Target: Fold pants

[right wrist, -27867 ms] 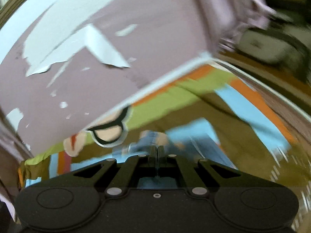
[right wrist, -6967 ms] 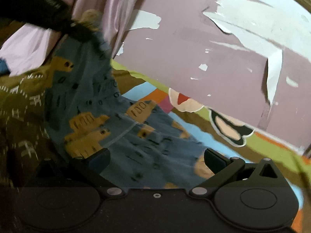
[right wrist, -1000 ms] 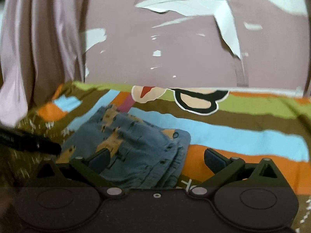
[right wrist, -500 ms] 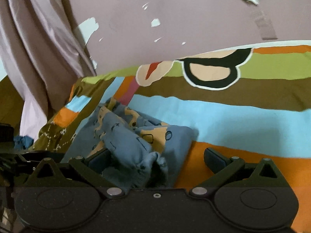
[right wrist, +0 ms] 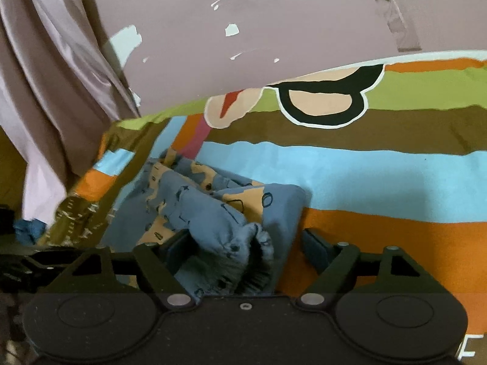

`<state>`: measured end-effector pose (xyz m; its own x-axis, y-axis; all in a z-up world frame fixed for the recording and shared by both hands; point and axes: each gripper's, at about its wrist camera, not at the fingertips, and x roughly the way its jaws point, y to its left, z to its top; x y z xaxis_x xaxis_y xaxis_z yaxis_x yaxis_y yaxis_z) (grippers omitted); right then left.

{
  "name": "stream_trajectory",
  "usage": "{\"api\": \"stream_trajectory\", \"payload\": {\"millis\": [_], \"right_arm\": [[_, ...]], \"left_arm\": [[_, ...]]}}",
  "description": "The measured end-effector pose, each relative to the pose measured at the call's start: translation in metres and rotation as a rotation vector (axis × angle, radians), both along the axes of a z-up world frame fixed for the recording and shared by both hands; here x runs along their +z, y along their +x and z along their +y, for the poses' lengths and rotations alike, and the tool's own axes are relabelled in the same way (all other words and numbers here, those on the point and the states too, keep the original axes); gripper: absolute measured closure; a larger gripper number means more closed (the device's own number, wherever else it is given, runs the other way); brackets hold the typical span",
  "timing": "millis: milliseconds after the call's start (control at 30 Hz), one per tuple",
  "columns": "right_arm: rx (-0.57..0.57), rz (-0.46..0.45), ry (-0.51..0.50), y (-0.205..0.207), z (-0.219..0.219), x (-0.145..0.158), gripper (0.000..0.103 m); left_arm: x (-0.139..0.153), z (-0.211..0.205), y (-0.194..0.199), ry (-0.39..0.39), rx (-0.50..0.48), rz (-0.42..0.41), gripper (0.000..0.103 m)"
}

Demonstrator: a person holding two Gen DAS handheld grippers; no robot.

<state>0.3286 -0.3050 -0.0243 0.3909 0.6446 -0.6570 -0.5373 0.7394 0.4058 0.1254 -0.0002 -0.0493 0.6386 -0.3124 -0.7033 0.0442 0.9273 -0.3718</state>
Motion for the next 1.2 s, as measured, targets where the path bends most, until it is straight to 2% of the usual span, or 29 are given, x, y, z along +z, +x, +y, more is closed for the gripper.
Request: {"api": "stream_trajectory", "payload": {"millis": [33, 100, 133, 200, 233, 300, 400, 600, 767, 1000, 1200], "right_arm": [[-0.004, -0.009, -0.018, -0.002, 0.002, 0.001, 0.031], [-0.021, -0.005, -0.018, -0.005, 0.002, 0.002, 0.05], [-0.026, 0.004, -0.006, -0.006, 0.002, 0.002, 0.055], [-0.044, 0.0, -0.008, -0.011, 0.004, 0.003, 0.061], [-0.051, -0.011, -0.018, -0.014, 0.006, 0.004, 0.062], [-0.07, -0.03, -0.022, -0.019, 0.008, 0.007, 0.071], [-0.076, -0.092, -0.05, -0.031, 0.013, 0.016, 0.078], [-0.015, -0.304, -0.212, -0.06, 0.038, 0.036, 0.083], [0.003, -0.42, -0.241, -0.064, 0.046, 0.057, 0.084], [0.004, -0.528, -0.239, -0.03, 0.059, 0.091, 0.084], [0.018, -0.608, -0.25, 0.021, 0.084, 0.116, 0.084]], "left_arm": [[0.001, -0.003, 0.0, 0.029, 0.005, 0.007, 0.023], [0.004, -0.01, 0.001, 0.1, 0.014, 0.021, 0.037], [0.004, -0.012, 0.001, 0.122, 0.016, 0.025, 0.04], [0.006, -0.015, 0.002, 0.119, 0.004, 0.033, 0.057], [0.007, -0.016, 0.002, 0.111, 0.002, 0.042, 0.059], [0.009, -0.018, 0.004, 0.112, 0.005, 0.053, 0.07], [0.013, -0.019, 0.003, 0.118, 0.022, 0.056, 0.082], [0.023, -0.03, -0.007, 0.175, 0.015, -0.001, 0.087], [0.04, -0.036, -0.006, 0.198, -0.017, -0.058, 0.087], [0.074, -0.036, 0.029, 0.247, -0.013, -0.149, 0.087], [0.094, -0.03, 0.072, 0.291, 0.034, -0.218, 0.087]]}}
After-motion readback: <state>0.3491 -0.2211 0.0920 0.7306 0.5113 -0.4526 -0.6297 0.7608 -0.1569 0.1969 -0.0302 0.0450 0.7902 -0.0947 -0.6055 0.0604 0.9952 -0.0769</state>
